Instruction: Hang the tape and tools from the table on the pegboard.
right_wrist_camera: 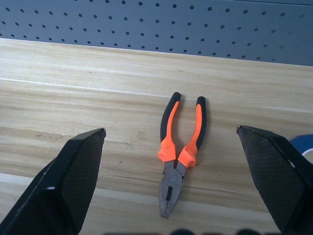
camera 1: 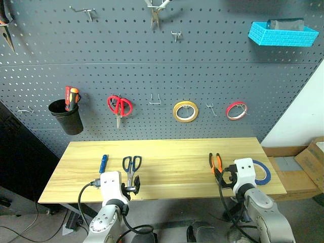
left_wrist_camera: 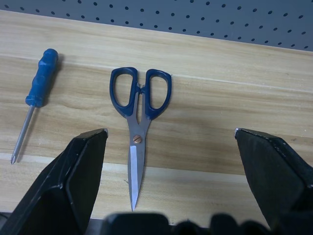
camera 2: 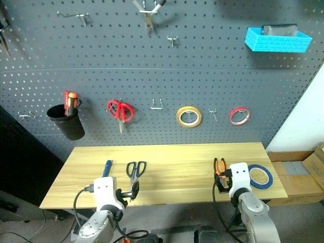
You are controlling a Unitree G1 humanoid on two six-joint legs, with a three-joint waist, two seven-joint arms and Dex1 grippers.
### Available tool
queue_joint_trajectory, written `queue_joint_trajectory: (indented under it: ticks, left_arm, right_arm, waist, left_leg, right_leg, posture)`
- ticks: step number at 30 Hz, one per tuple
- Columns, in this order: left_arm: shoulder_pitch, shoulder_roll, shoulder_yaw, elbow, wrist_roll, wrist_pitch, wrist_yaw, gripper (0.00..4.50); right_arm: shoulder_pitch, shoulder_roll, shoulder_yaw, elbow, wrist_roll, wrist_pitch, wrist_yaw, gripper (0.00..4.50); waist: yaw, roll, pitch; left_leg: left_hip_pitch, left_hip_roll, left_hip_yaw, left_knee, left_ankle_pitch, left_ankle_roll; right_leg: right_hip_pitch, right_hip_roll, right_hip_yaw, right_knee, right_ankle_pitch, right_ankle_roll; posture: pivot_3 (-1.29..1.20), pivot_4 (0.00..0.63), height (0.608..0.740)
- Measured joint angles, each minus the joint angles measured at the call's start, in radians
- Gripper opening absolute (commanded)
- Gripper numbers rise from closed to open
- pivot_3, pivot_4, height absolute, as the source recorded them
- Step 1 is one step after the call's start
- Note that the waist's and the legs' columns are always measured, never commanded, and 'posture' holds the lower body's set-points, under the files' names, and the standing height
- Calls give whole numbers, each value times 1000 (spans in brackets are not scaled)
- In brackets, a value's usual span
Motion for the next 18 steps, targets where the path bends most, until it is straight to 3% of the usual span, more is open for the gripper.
queue_joint_trajectory:
  ticks: [18]
  left_arm:
    - [6, -1, 5, 0, 6, -1, 0, 4457]
  right_arm:
    - [4, 0, 0, 0, 0, 0, -2, 4500]
  waist:
    - [0, -1, 9]
  left_leg:
    - [-1, 0, 0, 0, 0, 0]
  right_leg:
    - [-1, 0, 0, 0, 0, 0]
  posture:
    - [12, 52, 740]
